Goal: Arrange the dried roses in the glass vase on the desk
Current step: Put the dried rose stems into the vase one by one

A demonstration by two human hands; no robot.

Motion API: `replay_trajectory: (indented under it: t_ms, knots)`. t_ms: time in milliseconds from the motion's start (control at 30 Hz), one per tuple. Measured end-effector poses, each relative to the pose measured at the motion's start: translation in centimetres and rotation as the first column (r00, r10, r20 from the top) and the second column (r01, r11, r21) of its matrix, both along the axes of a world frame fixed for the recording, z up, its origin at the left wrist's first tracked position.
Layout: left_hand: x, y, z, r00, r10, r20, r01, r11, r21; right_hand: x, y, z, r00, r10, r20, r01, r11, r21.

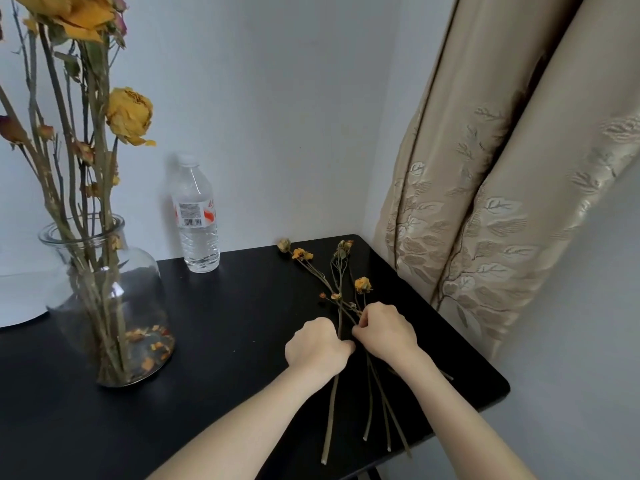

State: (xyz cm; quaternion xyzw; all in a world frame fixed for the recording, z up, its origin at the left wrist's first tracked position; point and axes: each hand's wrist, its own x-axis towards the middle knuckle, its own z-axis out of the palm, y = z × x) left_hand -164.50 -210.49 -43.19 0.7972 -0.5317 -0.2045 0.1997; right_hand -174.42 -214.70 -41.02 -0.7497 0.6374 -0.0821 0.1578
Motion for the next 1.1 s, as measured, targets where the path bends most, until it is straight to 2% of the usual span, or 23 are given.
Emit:
replay_trajectory:
  t_ms: [267,567,767,933,1100]
  knots:
    - [1.4,0.5,0.4,0.995,-0.047,-0.083,0.046,0.999,-0.014,-0.4,-0.2,-0.1,0.999,-0.043,0.025,0.044,0.998,-0.045]
    - [3.1,1.3,1.0,0.989,-0.052,-0.139,0.032,0.99,-0.137,-0.3,-0.6,-0.7,0.992,-0.059,0.114,0.074,0.989,-0.129]
    - [4.0,2.0,1.1,0.98,-0.03,-0.197,-0.016,0.973,-0.231,0.0,-1.2,-0.1,0.937,-0.037,0.347,0.072,0.993,-0.089]
    - [4.9,2.3,1.3,0.979,0.002,-0.202,-0.059,0.96,-0.273,0.2,-1.3,0.9,0.887,-0.02,0.461,0.069,0.994,-0.09]
    - [6.1,2.9,1.5,0.966,0.011,-0.259,-0.094,0.945,-0.312,1.0,-0.8,2.3,0.782,-0.011,0.623,0.077,0.994,-0.079]
